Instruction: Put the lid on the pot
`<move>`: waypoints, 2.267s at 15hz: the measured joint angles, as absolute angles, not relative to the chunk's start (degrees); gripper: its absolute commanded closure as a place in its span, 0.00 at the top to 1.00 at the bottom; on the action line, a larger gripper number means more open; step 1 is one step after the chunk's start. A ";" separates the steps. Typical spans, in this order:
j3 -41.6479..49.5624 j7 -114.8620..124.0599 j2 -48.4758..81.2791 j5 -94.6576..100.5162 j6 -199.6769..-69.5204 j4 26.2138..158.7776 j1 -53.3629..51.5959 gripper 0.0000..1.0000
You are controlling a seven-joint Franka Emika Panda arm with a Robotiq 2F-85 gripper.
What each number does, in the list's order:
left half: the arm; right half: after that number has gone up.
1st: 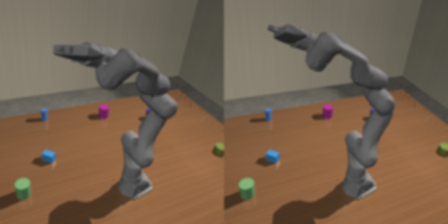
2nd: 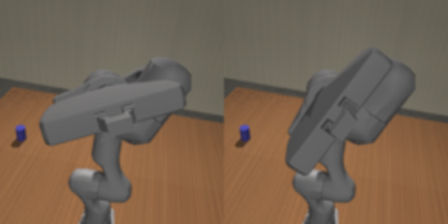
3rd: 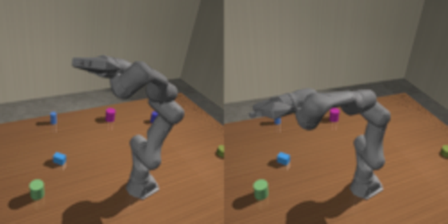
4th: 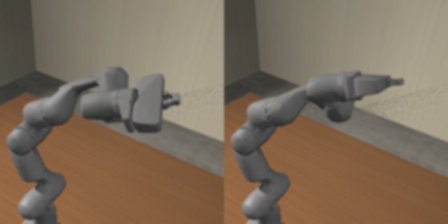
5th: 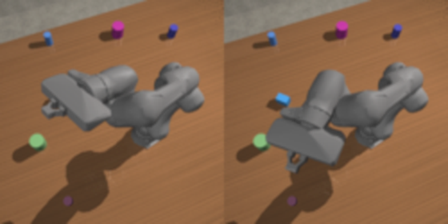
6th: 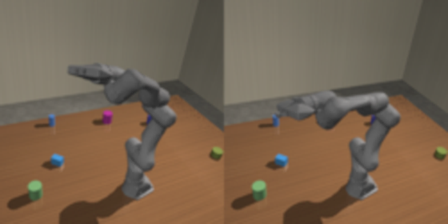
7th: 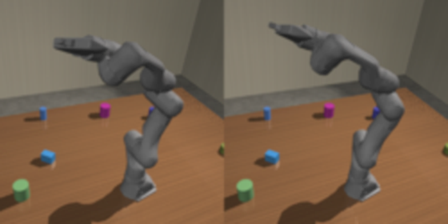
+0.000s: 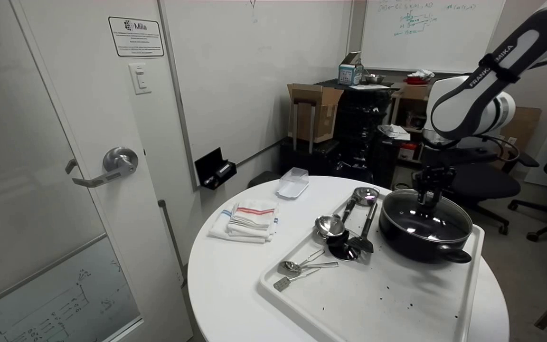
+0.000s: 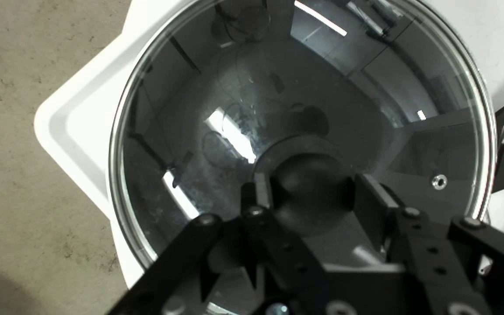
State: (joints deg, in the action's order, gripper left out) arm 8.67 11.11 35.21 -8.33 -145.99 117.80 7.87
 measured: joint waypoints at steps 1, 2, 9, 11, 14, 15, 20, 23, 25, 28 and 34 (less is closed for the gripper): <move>8.67 11.11 35.20 -8.33 -145.99 117.81 7.87 0.25; 8.66 11.11 35.18 -8.33 -145.99 117.82 7.87 0.25; 8.55 11.11 35.03 -8.34 -146.02 117.98 7.87 0.25; 8.49 11.11 34.91 -8.36 -146.05 118.08 7.87 0.25; 8.31 11.11 34.49 -8.38 -146.06 118.30 7.87 0.25; 8.21 11.11 34.35 -8.39 -146.06 118.36 7.87 0.25; 8.08 11.11 34.15 -8.40 -146.06 118.57 7.87 0.25; 8.05 11.11 34.16 -8.44 -146.04 118.73 7.88 0.25; 8.04 11.11 34.16 -8.44 -146.05 118.86 7.89 0.25; 8.03 11.11 34.16 -8.44 -146.05 119.01 7.90 0.25; 8.01 11.11 34.16 -8.45 -146.04 119.06 7.91 0.88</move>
State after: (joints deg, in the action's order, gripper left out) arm 8.01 11.11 34.16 -8.45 -146.04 119.06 7.91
